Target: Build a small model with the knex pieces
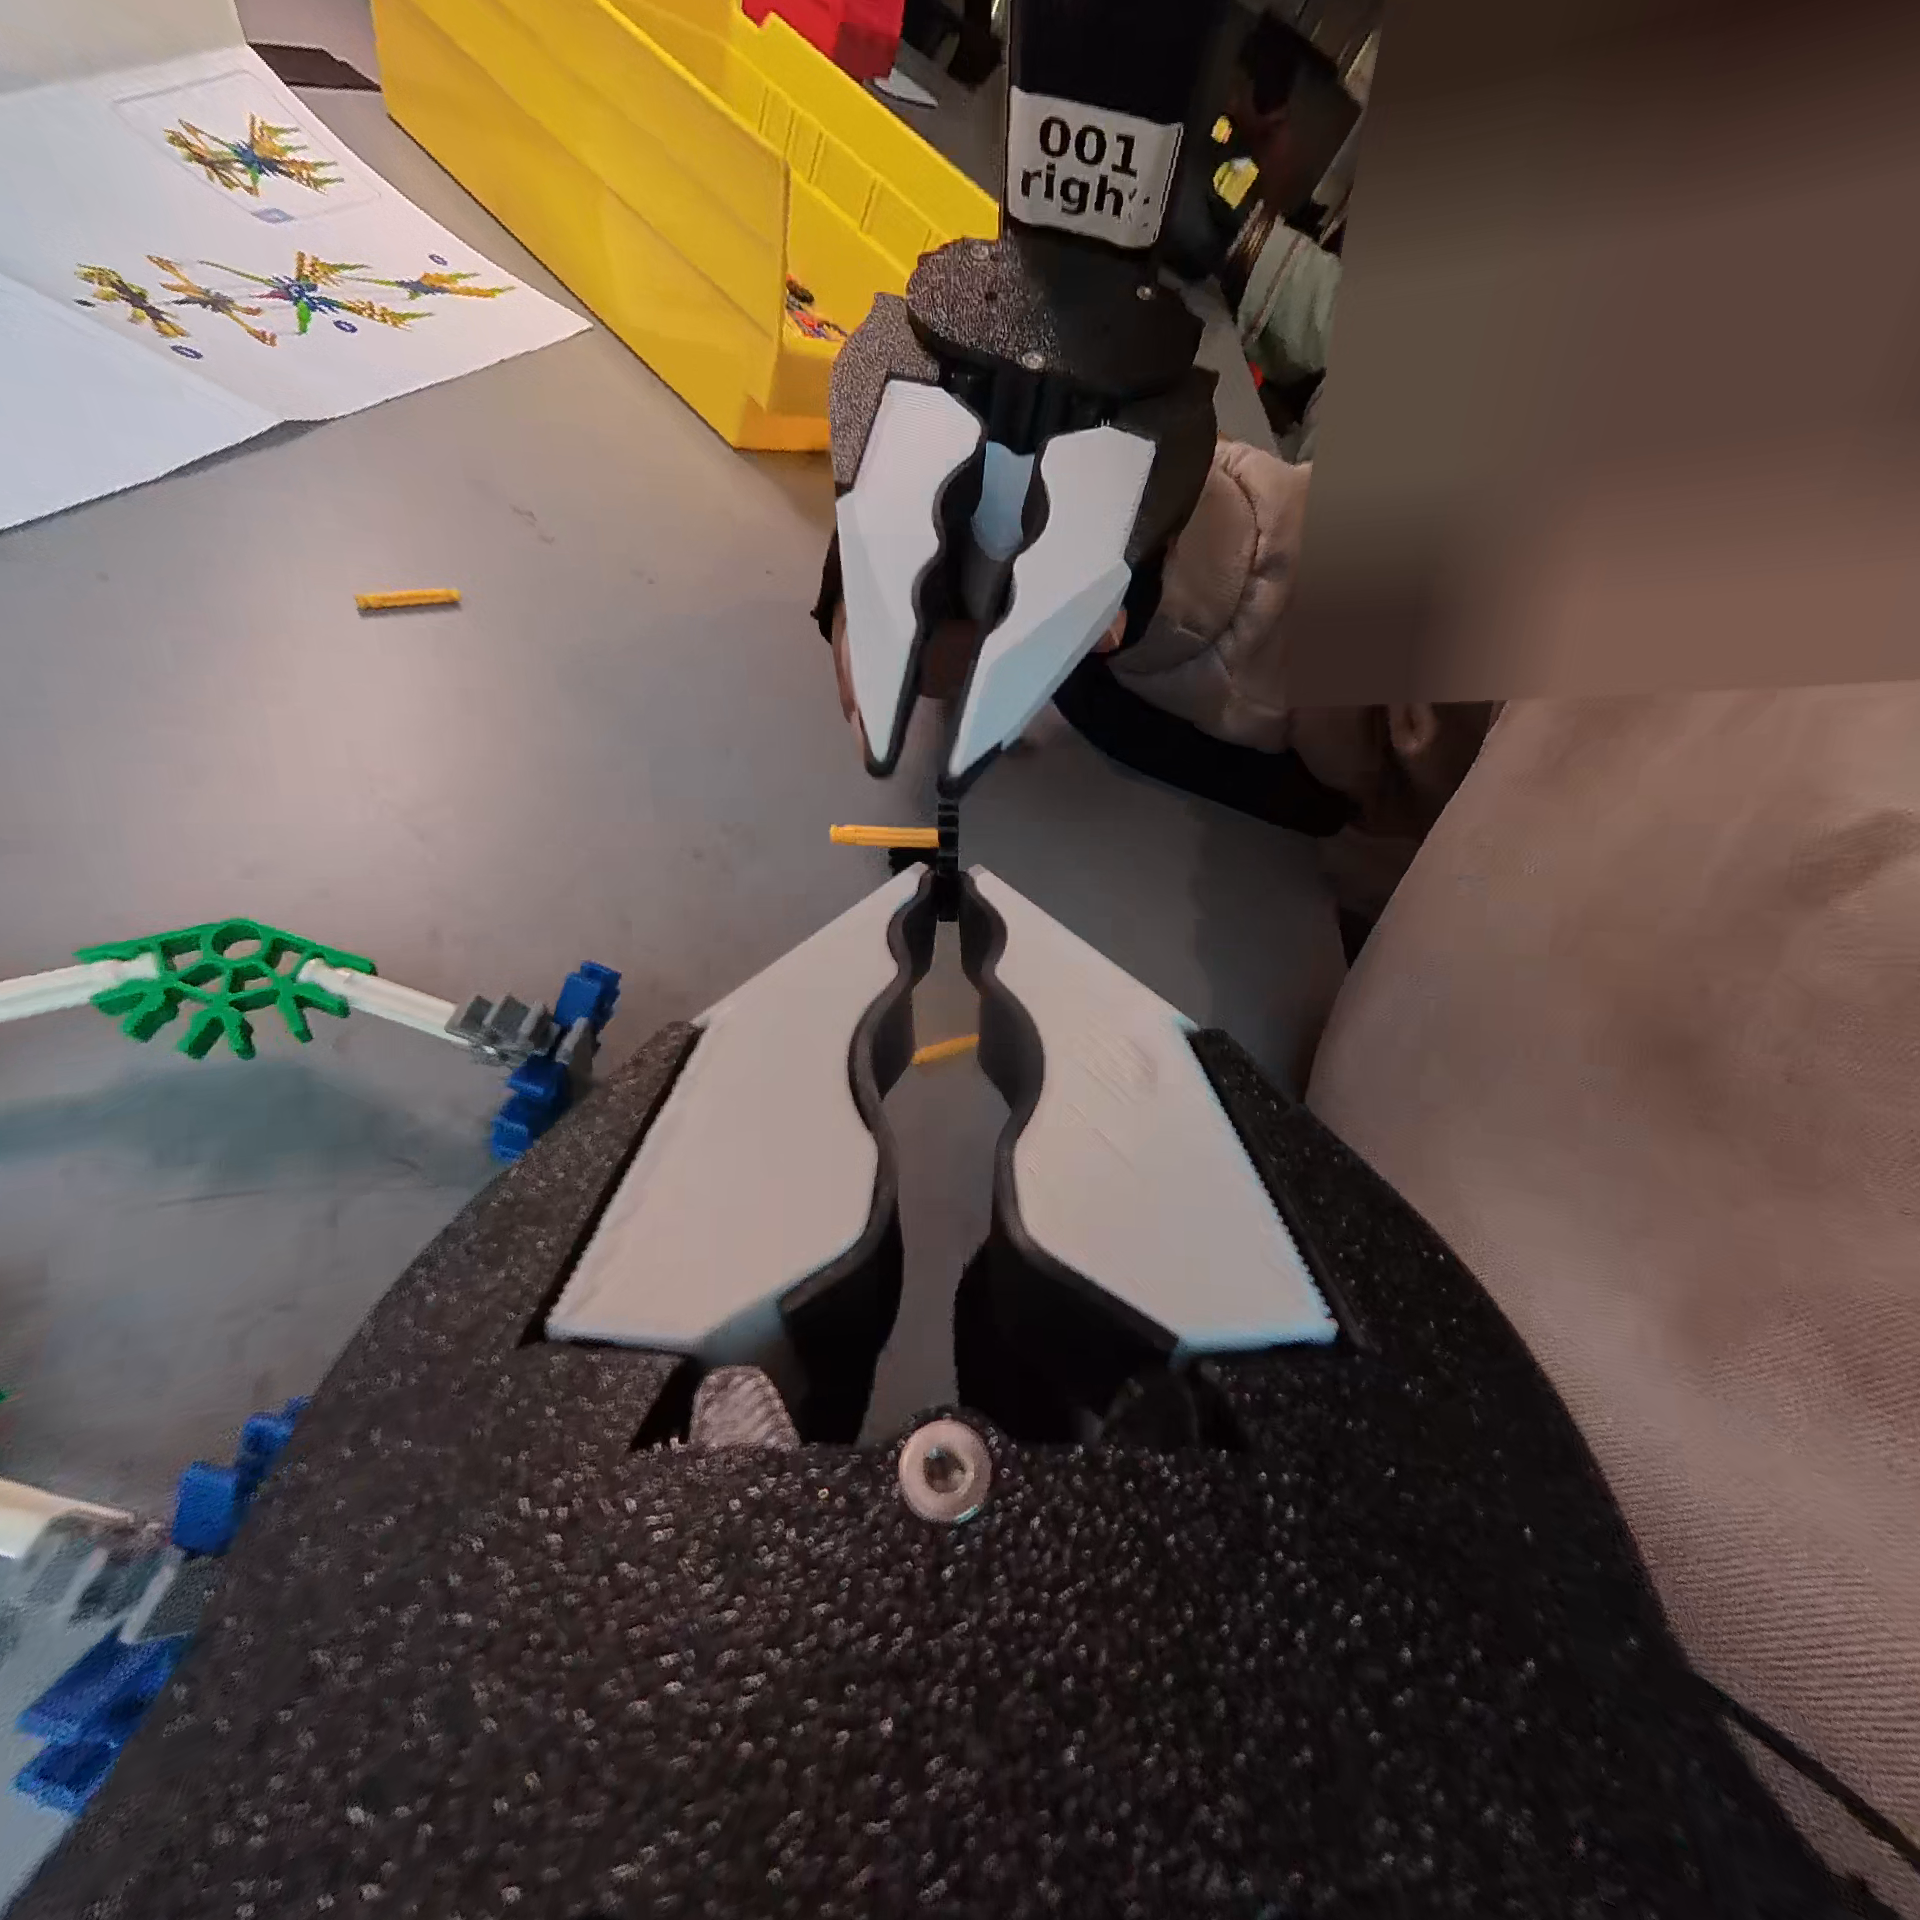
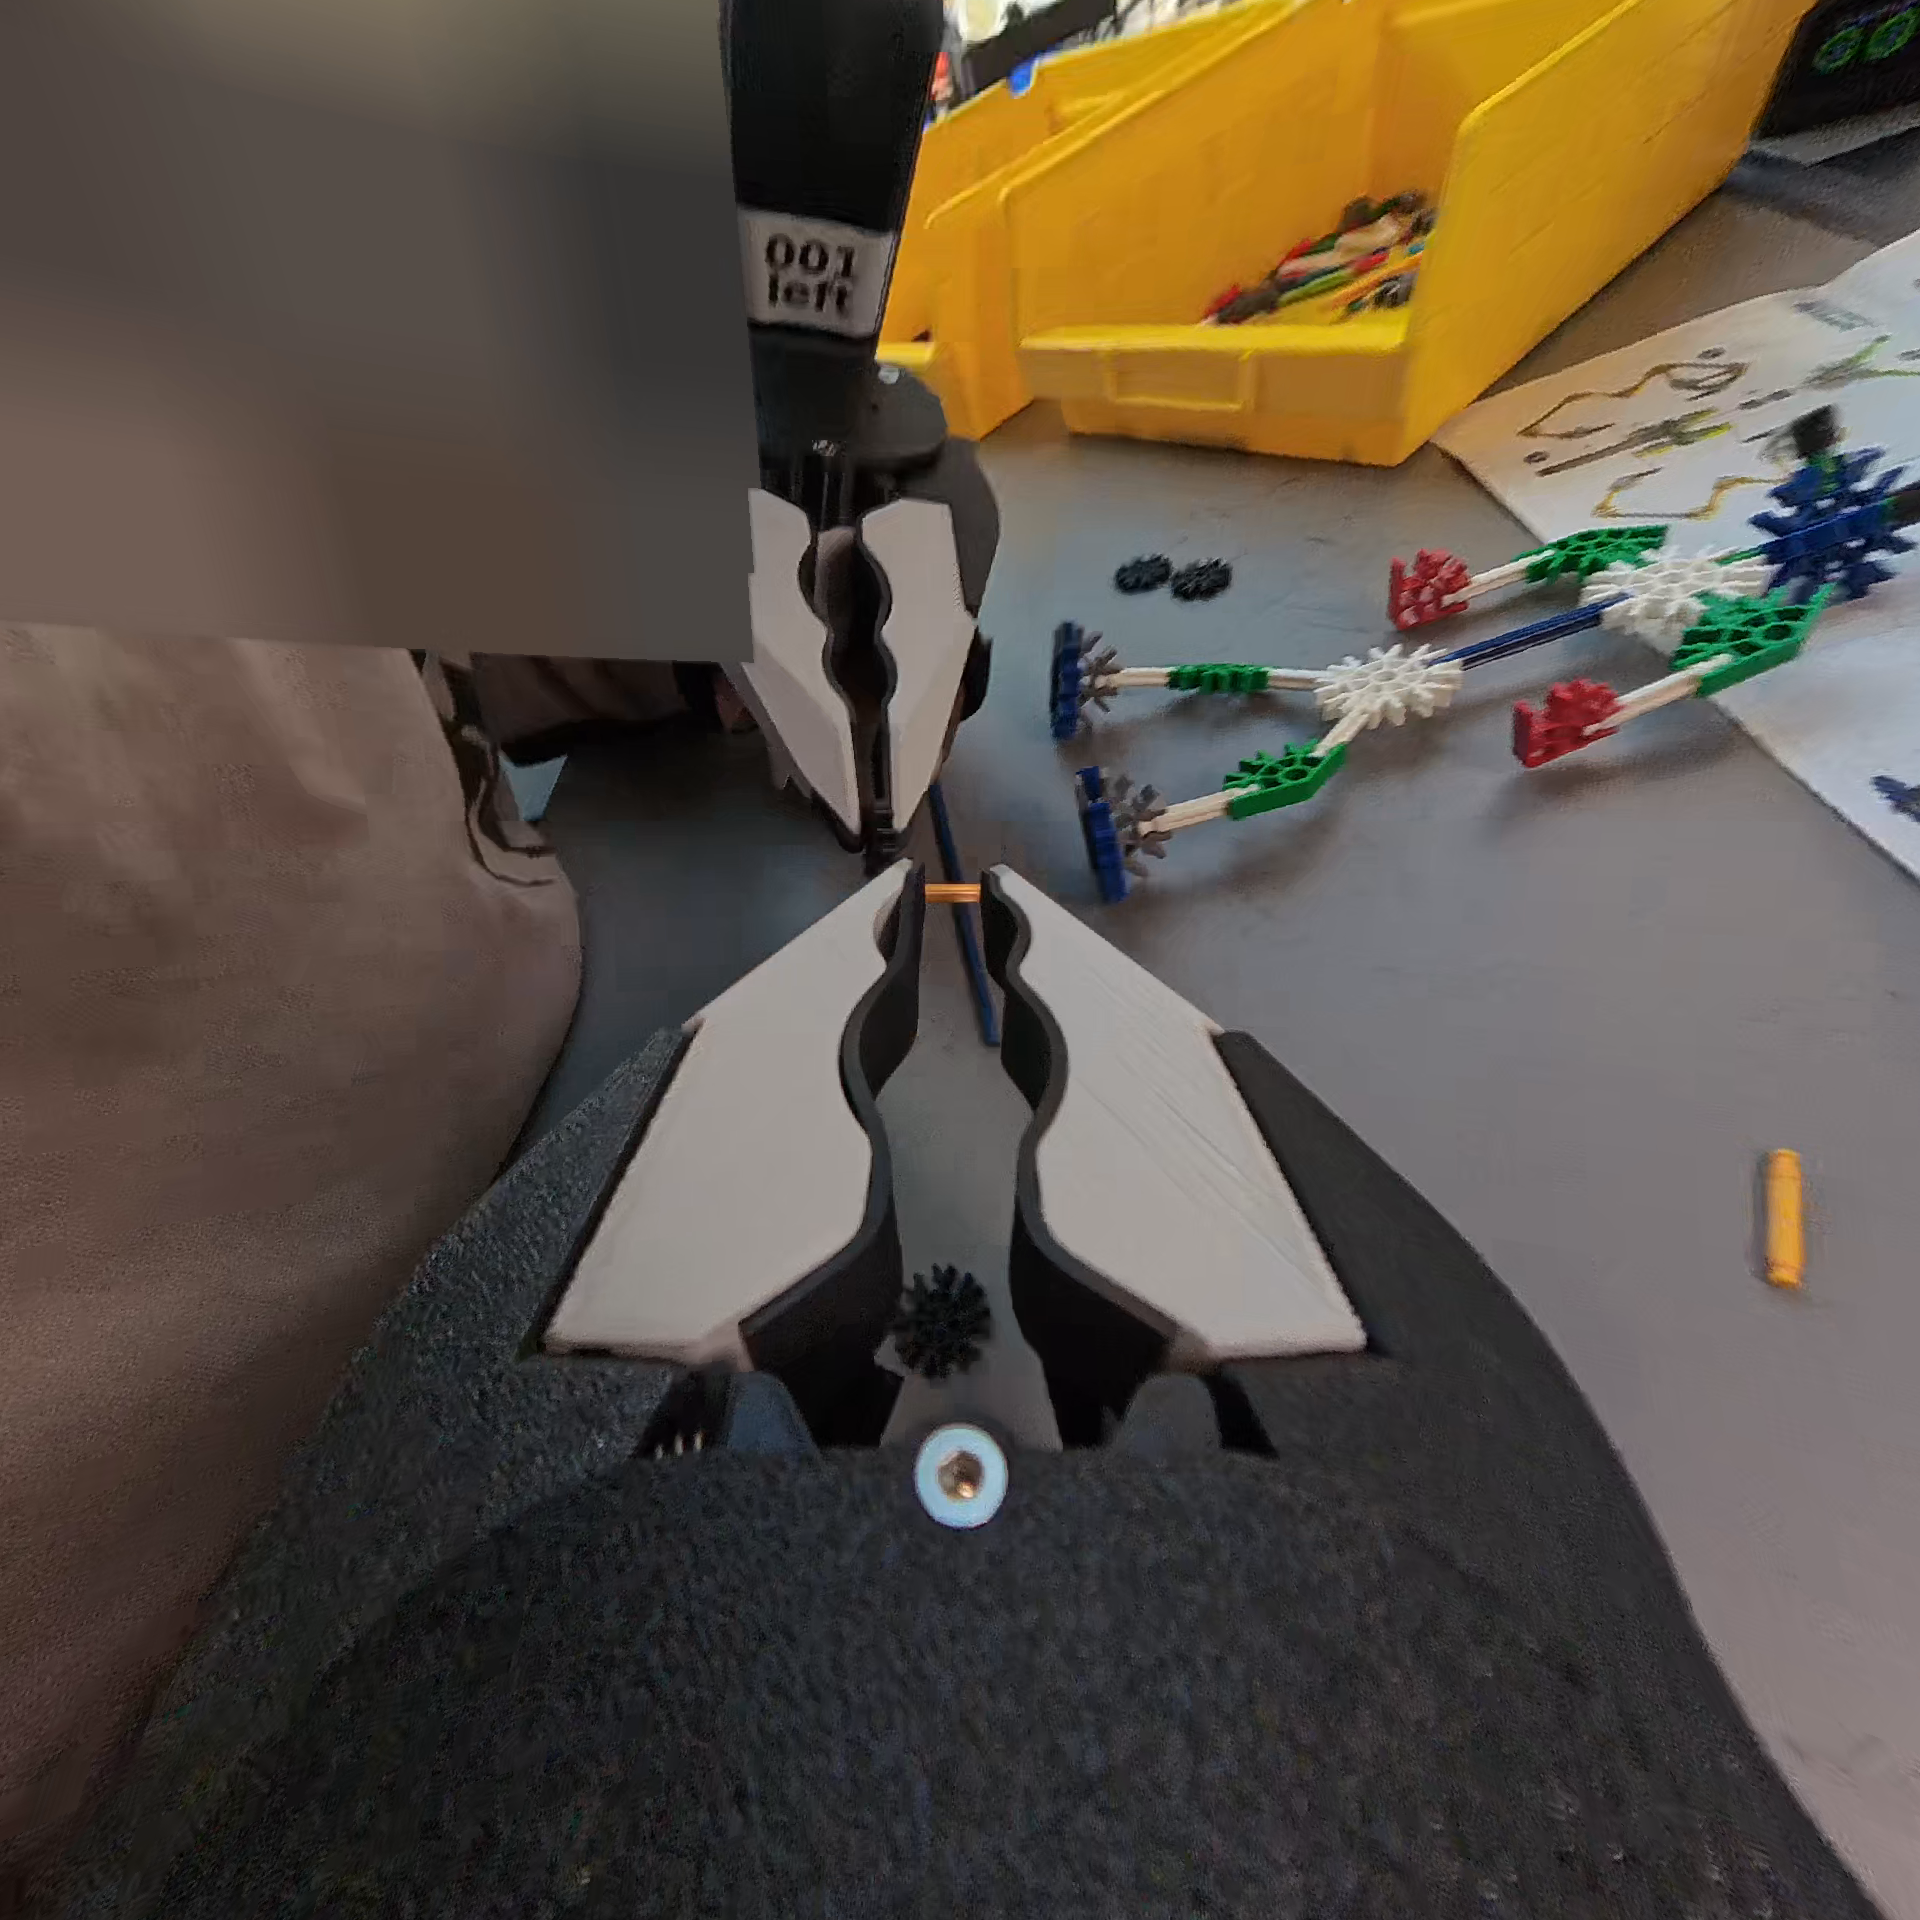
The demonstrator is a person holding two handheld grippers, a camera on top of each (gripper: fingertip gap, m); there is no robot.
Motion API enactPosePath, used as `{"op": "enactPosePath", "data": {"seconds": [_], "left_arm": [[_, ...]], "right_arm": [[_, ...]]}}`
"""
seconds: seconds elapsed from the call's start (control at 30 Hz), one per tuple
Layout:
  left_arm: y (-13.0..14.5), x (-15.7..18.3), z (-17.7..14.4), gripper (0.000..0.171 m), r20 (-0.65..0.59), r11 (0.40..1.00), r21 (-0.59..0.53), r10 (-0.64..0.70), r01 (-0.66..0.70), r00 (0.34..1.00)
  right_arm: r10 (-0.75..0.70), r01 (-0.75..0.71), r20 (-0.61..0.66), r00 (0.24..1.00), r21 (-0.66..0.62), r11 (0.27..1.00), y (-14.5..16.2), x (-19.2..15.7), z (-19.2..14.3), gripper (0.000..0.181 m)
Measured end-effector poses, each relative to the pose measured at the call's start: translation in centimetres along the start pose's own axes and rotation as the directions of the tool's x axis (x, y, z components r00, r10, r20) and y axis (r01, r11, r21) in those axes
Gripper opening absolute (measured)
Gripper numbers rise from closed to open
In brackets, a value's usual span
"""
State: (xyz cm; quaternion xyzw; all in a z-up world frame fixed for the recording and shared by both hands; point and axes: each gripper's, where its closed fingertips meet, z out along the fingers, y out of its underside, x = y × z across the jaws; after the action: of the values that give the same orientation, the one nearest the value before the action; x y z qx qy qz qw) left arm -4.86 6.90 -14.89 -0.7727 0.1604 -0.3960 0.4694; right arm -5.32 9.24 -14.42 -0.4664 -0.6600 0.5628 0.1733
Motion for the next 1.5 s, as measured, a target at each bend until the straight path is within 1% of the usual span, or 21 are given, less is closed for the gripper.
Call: {"op": "enactPosePath", "data": {"seconds": [0.03, 0.1, 0.17, 0.2, 0.23, 0.3, 0.37, 0.4, 0.47, 0.57, 0.6, 0.67, 0.77, 0.83, 0.93, 1.13, 1.23, 1.37, 1.5], "left_arm": [[-0.5, -0.3, -0.3, 0.002, -0.011, 0.999, 0.031, -0.037, 0.038, 0.999], [-1.5, -1.0, -1.0, 0.002, -0.049, 0.988, 0.097, -0.119, 0.124, 0.992], [-2.5, -1.6, -1.7, 0.002, -0.099, 0.966, 0.159, -0.191, 0.205, 0.977], [-2.8, -1.8, -2.0, 0.002, -0.12, 0.954, 0.182, -0.22, 0.239, 0.968], [-3.0, -2.0, -2.3, 0.002, -0.138, 0.943, 0.201, -0.242, 0.266, 0.96], [-3.4, -2.1, -2.7, 0.002, -0.164, 0.928, 0.227, -0.261, 0.294, 0.951], [-3.5, -1.9, -2.9, 0.002, -0.182, 0.925, 0.238, -0.258, 0.297, 0.949], [-3.4, -1.8, -3.0, 0.002, -0.189, 0.924, 0.237, -0.258, 0.299, 0.947], [-3.4, -1.6, -3.1, 0.002, -0.204, 0.922, 0.234, -0.263, 0.307, 0.943], [-3.4, -1.6, -3.3, 0.001, -0.228, 0.914, 0.237, -0.278, 0.33, 0.933], [-3.4, -1.7, -3.4, 0.001, -0.237, 0.909, 0.238, -0.288, 0.343, 0.928], [-3.4, -1.9, -3.5, 0.001, -0.257, 0.896, 0.237, -0.314, 0.374, 0.914], [-3.4, -2.1, -3.5, 0.001, -0.284, 0.88, 0.23, -0.348, 0.416, 0.894], [-3.3, -2.1, -3.5, 0.001, -0.286, 0.879, 0.228, -0.351, 0.419, 0.892], [-3.2, -2.1, -3.4, 0.001, -0.283, 0.882, 0.224, -0.348, 0.414, 0.894], [-3.2, -2.2, -3.4, 0.001, -0.289, 0.876, 0.223, -0.36, 0.428, 0.887], [-3.2, -2.2, -3.4, 0.001, -0.292, 0.874, 0.222, -0.363, 0.432, 0.885], [-3.2, -2.3, -3.5, 0.001, -0.296, 0.869, 0.222, -0.371, 0.441, 0.88], [-3.2, -2.3, -3.5, 0.001, -0.297, 0.869, 0.222, -0.371, 0.442, 0.88]], "right_arm": [[0.013, -0.011, -0.041, 0.999, 0.058, 0.998, -1.0, 1.2, -0.6, 0.009], [0.03, -0.001, -0.196, 0.98, 0.146, 0.989, -2.6, 5.1, -2.4, 0.009], [0.054, 0.009, -0.377, 0.925, 0.162, 0.987, -3.6, 10.2, -4.3, 0.009], [0.06, 0.008, -0.454, 0.889, 0.146, 0.989, -3.8, 12.7, -5.1, 0.008], [0.056, 0.006, -0.523, 0.85, 0.117, 0.993, -3.9, 15.2, -5.7, 0.007], [0.007, 0.009, -0.621, 0.784, 0.024, 1.0, -4.1, 19.7, -6.1, 0.005], [-0.073, 0.019, -0.671, 0.738, -0.087, 0.996, -4.0, 23.4, -5.6, 0.0], [-0.1, 0.008, -0.674, 0.732, -0.138, 0.99, -3.8, 24.9, -5.0, 0.0], [-0.097, -0.069, -0.623, 0.776, -0.238, 0.969, -2.4, 26.6, -3.4, 0.0], [-0.071, -0.124, -0.592, 0.803, -0.284, 0.951, -1.5, 27.7, -2.1, 0.0], [-0.086, -0.131, -0.585, 0.806, -0.319, 0.939, -1.0, 27.8, -2.0, 0.0], [-0.116, -0.115, -0.585, 0.802, -0.342, 0.933, -1.0, 27.7, -2.2, 0.0], [-0.113, -0.119, -0.595, 0.795, -0.336, 0.934, -1.2, 27.6, -2.9, 0.0], [-0.107, -0.127, -0.589, 0.801, -0.343, 0.931, -0.9, 27.4, -3.0, 0.0], [-0.138, -0.12, -0.592, 0.794, -0.375, 0.919, -0.3, 27.7, -3.0, 0.0], [-0.109, -0.127, -0.584, 0.805, -0.348, 0.929, -0.4, 27.4, -3.3, 0.0], [-0.101, -0.111, -0.551, 0.828, -0.337, 0.935, -0.8, 26.5, -3.2, 0.0], [-0.141, -0.099, -0.529, 0.837, -0.4, 0.911, 0.2, 26.0, -2.9, 0.0], [-0.134, -0.101, -0.531, 0.837, -0.389, 0.916, 0.1, 25.9, -3.2, 0.0]]}}
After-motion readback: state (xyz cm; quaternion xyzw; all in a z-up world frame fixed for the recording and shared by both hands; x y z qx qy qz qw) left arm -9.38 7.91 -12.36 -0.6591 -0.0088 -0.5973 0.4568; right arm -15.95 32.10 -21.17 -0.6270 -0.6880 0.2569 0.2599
